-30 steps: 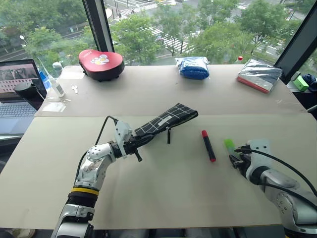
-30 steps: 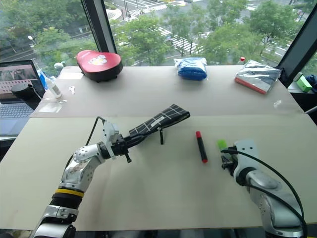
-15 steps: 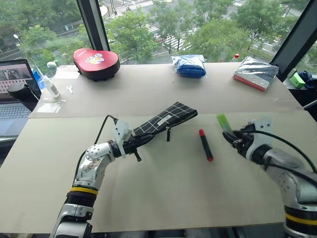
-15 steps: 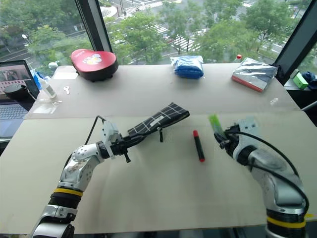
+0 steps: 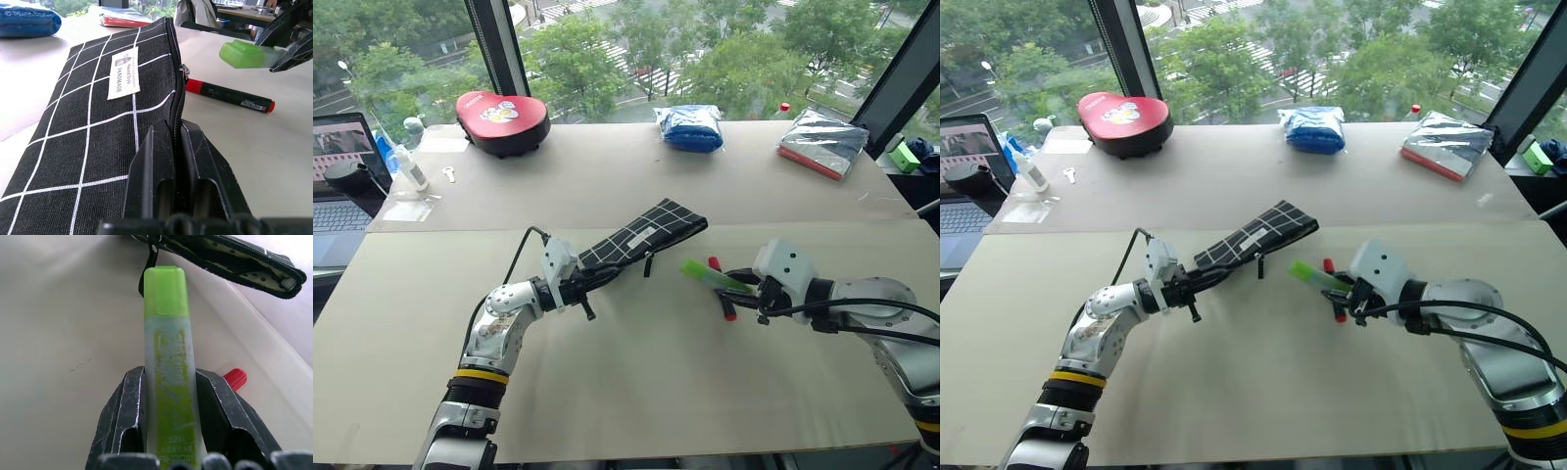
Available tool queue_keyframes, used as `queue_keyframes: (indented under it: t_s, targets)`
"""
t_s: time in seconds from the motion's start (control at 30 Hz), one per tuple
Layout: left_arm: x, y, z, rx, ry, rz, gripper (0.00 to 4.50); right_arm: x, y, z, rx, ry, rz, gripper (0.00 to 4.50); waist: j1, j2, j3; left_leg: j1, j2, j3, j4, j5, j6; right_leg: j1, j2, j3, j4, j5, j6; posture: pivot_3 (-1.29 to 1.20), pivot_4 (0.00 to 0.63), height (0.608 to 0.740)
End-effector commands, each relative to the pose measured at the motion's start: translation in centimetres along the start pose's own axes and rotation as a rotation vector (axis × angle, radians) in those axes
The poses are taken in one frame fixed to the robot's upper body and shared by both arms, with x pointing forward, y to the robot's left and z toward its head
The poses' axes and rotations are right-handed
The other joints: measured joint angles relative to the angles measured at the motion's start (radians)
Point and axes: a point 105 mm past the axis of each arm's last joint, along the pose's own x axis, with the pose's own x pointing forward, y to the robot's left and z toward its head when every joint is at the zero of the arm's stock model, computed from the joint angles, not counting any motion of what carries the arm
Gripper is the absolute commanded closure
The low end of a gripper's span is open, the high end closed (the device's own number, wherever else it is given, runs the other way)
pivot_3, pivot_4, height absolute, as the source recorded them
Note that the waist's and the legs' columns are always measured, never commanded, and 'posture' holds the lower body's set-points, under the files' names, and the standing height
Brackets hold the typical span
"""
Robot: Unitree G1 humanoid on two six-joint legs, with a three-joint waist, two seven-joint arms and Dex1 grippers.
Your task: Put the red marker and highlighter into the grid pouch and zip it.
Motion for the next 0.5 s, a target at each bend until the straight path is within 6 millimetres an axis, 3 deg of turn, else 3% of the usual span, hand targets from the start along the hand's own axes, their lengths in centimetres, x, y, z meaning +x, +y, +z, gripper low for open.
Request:
queue_keyframes:
  t_s: [0.03,0.5]
  targets:
    - [0.2,-0.5,1.3,0.038,-0.032,-0.028,4.5,-0.2,-0.8,2.0,-0.032,-0.056,-0.023,3.43,-0.001,0.0,0.0,0.0,0.0,0.0,0.0,0.0,0.0,0.0,0.0,0.0,0.0,0.0,0.0,0.0,0.15,0.74]
    - [0.5,-1.1,1.1,0.032,-0.026,-0.052,4.5,1.4,-3.4,0.7,-0.034,0.038,-0.087,3.43,-0.001,0.0,0.0,-0.001,0.0,0.0,0.0,0.0,0.0,-0.001,0.0,0.0,0.0,0.0,0.0,0.0,0.15,0.74]
